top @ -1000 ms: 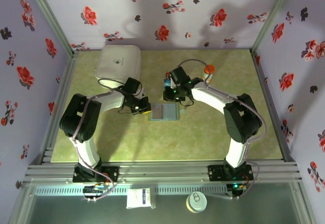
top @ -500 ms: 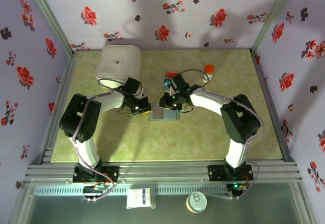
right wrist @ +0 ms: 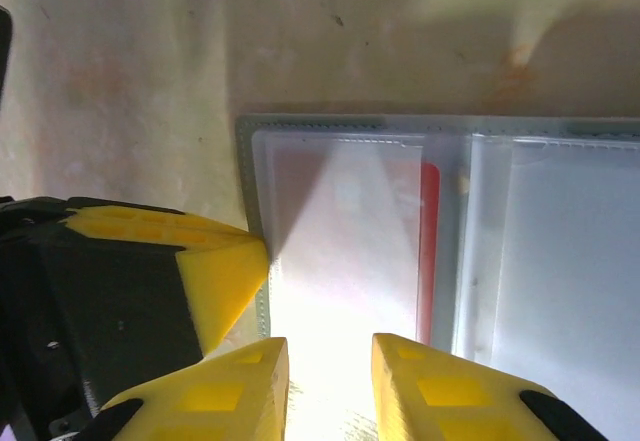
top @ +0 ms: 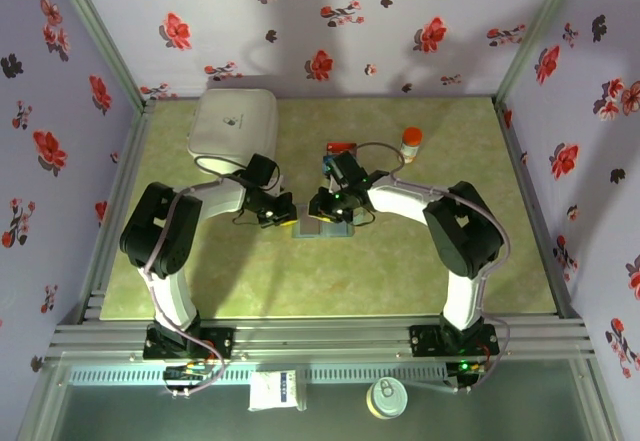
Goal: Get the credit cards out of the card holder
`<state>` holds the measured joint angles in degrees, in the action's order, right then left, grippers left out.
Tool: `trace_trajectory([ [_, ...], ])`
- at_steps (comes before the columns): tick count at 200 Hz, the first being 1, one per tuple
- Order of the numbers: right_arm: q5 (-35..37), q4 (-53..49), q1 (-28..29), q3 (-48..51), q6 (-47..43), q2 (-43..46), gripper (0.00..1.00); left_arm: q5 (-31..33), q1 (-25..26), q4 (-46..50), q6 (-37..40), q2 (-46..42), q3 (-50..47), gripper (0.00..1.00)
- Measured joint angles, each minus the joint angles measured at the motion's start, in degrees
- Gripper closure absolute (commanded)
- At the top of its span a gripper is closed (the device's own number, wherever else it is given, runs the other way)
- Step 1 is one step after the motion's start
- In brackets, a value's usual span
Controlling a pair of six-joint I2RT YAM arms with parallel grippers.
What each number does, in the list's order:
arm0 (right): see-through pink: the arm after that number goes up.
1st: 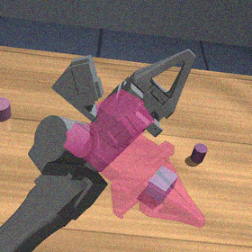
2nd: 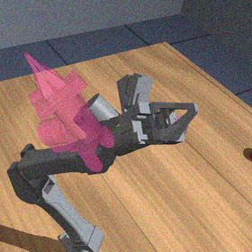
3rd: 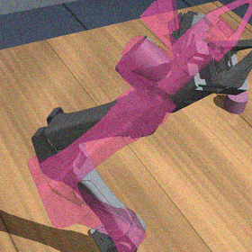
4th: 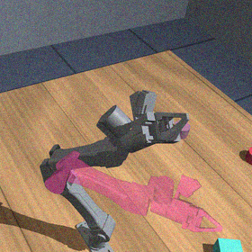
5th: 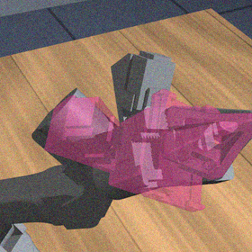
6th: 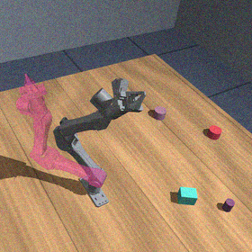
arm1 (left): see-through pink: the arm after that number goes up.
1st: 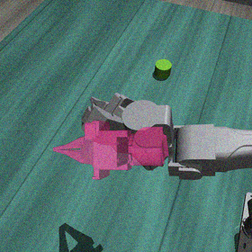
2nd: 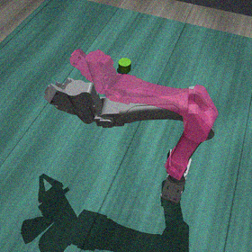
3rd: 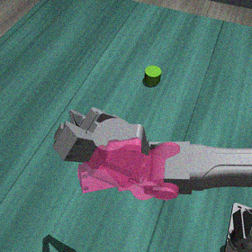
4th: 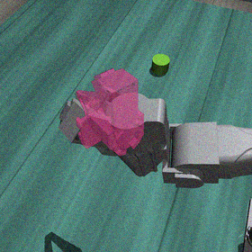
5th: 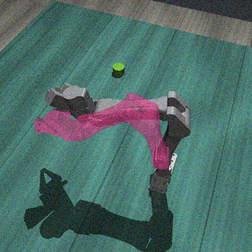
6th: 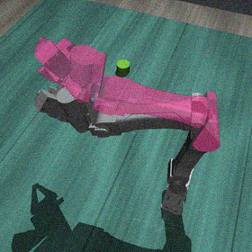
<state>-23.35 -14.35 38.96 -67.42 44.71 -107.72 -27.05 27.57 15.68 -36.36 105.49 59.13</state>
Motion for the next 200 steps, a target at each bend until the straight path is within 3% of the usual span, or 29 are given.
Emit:
trace_trajectory([
  [113, -0.9, 0.0, 0.5, -0.2, 0.3, -2.8, 0.78, -0.2, -0.3, 0.0, 0.6, 0.3, 0.0, 1.0],
  [200, 0.2, -1.1, 0.5, -0.9, -0.6, -3.6, 0.74, -0.6, -0.5, 0.0, 1.1, 0.7, 0.0, 1.0],
])
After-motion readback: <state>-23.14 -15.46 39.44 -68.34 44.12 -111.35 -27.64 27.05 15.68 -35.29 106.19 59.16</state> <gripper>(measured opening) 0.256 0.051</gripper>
